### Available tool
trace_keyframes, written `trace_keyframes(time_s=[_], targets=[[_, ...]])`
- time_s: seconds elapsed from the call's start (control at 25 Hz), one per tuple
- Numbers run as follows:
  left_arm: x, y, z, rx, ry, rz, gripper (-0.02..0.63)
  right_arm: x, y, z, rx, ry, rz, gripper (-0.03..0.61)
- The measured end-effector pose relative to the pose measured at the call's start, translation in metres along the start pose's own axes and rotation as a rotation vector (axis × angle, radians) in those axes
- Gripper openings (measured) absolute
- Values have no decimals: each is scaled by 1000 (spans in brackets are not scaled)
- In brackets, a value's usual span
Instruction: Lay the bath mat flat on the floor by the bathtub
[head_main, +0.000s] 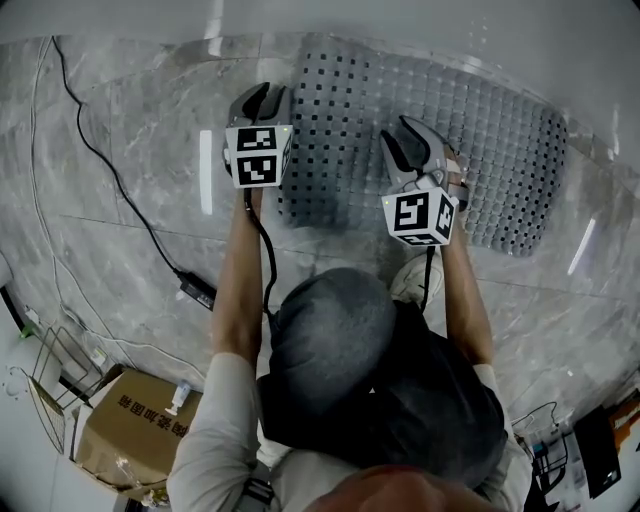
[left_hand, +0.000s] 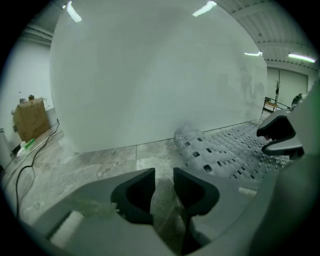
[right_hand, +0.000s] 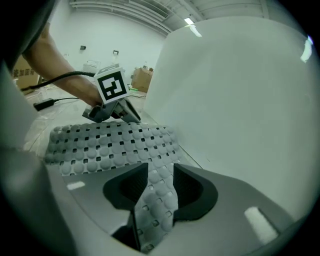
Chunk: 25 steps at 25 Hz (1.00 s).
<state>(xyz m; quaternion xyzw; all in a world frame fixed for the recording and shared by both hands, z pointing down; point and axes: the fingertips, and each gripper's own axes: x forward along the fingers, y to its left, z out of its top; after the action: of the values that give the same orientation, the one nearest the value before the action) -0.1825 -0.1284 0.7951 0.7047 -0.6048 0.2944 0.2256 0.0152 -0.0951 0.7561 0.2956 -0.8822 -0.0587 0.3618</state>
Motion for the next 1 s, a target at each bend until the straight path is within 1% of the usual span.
trace_keyframes(time_s=[0.16,0.44,0.52,0.68,0.76,0.88,0.96,1.0], targets=[[-4,-3,-4,-29,-16,-30,127,3,-1,8,9,-9,8,163],[-17,-24,3,-46,-57,-129,127,5,-2,26,61,-40,24,163],[-22,-30,6,-53,-74,-151,127,7,1,32,70,-53,34,163],[-27,-40,9,-57,-88,-184,127,11,9,33,90,-46,60,163],[-31,-46,13,-53,-95,-203,127,9,4,36,115,-62,47,163],[-40,-62,19,-42,-115,-241,128,0,-9,50,193,-111,28,163],[-46,-76,23,-35,-123,-289,128,-6,-18,66,238,-152,24,163],[-48,-87,23,-32,-118,-330,151,-8,-21,75,244,-171,20,163]])
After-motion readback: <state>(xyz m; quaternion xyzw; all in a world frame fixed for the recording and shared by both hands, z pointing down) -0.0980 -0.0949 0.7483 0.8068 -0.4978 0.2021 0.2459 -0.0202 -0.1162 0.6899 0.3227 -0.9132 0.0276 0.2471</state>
